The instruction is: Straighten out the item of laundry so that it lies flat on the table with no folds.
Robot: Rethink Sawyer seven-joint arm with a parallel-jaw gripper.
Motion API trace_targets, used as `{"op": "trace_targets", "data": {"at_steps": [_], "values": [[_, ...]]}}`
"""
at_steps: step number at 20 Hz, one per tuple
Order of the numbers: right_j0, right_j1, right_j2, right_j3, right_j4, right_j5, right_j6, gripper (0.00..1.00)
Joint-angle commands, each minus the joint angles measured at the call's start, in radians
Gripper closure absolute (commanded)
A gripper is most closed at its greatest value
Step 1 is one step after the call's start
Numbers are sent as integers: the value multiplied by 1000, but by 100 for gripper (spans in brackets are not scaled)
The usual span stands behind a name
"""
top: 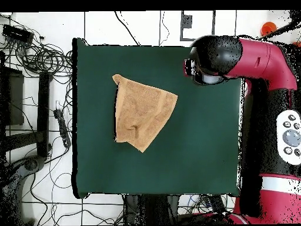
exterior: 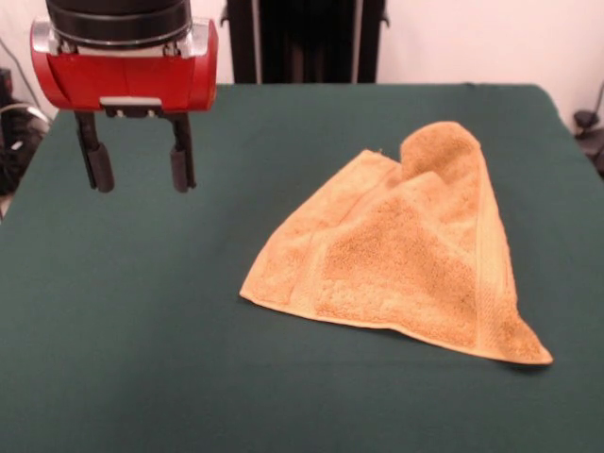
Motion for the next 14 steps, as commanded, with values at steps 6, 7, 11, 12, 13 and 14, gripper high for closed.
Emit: {"op": "trace_targets", "data": {"at_steps": [6, 7, 11, 12, 13, 14], "values": [[64, 11, 45, 88, 14, 2, -64, 0], [64, 14, 47, 91, 18, -1, -61, 0], [70, 15, 46, 100, 27, -8, -42, 0], [72, 15, 45, 100, 27, -8, -41, 0], [73, 15, 44, 100, 26, -10, -41, 0], [75, 16, 43, 100, 25, -12, -40, 0]]}}
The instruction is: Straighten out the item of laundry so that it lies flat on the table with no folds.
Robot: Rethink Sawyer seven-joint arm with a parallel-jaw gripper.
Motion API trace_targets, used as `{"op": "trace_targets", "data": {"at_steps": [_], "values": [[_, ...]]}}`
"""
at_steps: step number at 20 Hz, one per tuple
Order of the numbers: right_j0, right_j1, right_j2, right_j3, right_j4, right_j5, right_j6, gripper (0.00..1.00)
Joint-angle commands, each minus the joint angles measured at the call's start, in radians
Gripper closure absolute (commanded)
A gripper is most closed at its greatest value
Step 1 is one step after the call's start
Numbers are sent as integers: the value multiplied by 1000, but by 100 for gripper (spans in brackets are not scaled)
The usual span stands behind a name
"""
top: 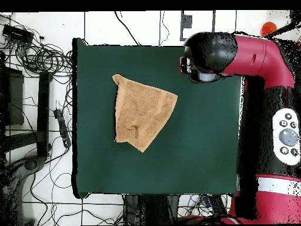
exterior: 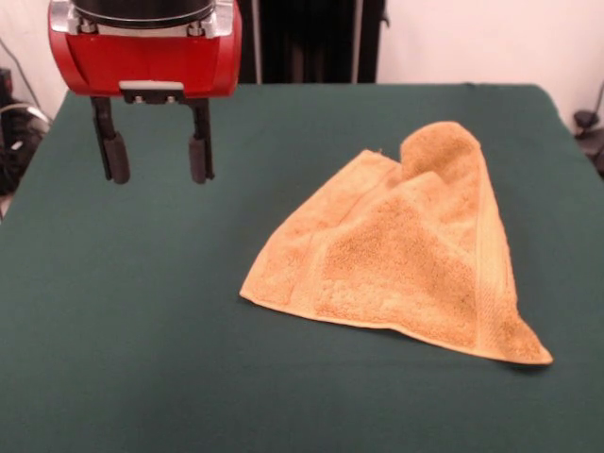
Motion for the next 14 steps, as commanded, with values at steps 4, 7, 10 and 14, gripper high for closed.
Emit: {"op": "trace_targets", "data": {"at_steps": [4, 7, 10, 14], "values": [[55, 38, 46, 98, 27, -9, -40, 0], [59, 39, 43, 93, 26, -7, -40, 0], [61, 43, 46, 89, 30, -4, -45, 0], [63, 46, 46, 86, 31, 1, -43, 0]]}}
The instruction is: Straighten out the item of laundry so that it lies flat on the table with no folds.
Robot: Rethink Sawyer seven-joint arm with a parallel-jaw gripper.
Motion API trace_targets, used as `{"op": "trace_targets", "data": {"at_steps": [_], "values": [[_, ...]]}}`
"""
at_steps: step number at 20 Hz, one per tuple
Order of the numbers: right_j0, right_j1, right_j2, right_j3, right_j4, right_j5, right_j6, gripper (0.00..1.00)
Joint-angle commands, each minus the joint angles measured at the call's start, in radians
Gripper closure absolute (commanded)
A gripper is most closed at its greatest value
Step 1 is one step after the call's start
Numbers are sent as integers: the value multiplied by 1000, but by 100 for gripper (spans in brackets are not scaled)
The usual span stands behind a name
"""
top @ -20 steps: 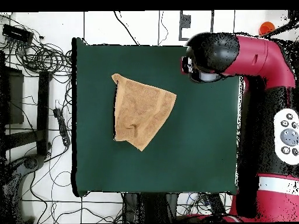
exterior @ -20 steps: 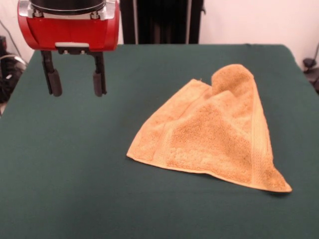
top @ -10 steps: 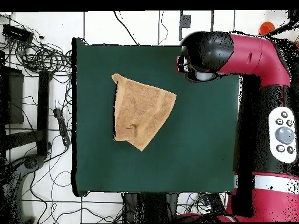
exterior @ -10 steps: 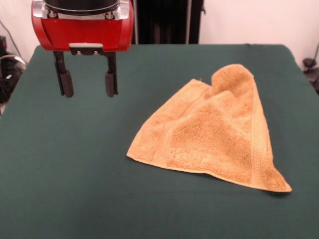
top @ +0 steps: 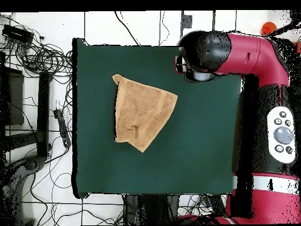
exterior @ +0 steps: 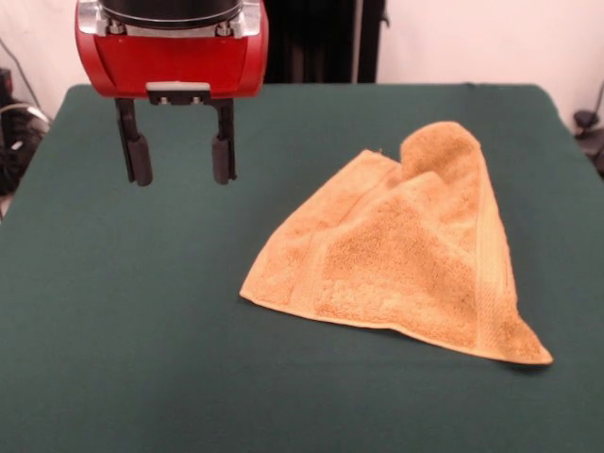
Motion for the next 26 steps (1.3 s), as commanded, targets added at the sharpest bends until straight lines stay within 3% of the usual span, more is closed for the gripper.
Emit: {"op": "trace_targets", "data": {"at_steps": [1, 26], "values": [[48, 46, 46, 85, 24, 2, -45, 0], [47, 54, 46, 63, 23, 30, -58, 0]]}}
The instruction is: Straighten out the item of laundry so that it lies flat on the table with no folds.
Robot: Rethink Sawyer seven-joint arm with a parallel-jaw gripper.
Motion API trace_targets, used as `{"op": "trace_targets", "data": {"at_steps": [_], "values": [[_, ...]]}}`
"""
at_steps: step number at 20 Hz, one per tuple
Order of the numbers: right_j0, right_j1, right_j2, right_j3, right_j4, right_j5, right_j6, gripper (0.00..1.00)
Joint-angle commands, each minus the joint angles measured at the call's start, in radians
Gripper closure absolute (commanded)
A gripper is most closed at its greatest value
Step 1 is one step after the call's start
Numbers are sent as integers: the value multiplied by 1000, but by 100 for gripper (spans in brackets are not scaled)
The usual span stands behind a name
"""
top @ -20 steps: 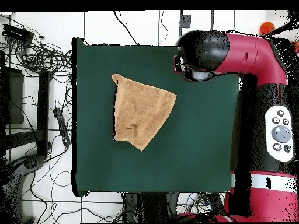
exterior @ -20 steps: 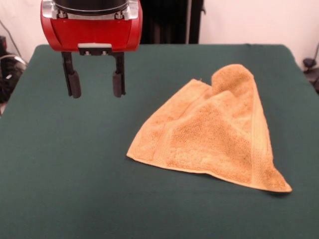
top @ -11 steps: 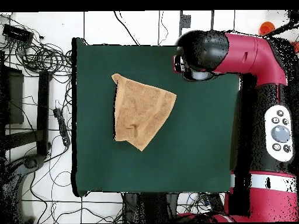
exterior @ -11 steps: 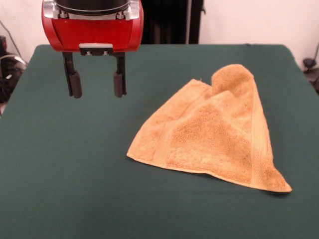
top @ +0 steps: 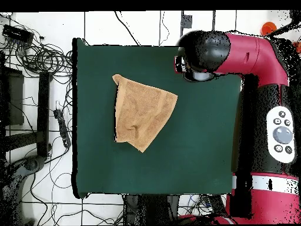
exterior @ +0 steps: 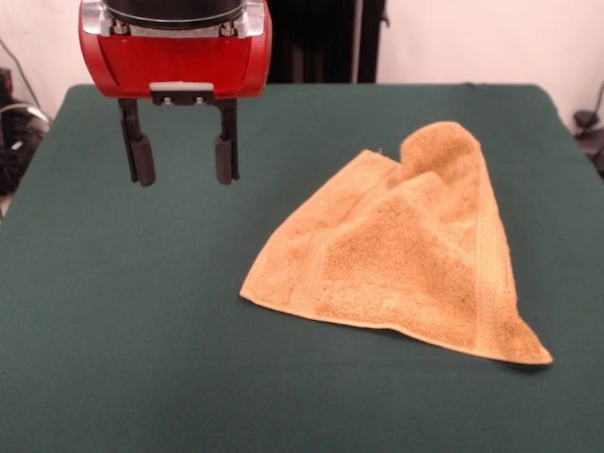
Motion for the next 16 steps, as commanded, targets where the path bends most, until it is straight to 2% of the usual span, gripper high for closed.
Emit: {"op": "trace_targets", "data": {"at_steps": [1, 16], "values": [[47, 55, 44, 62, 23, 27, -49, 0], [74, 59, 37, 61, 27, 22, -5, 0]]}}
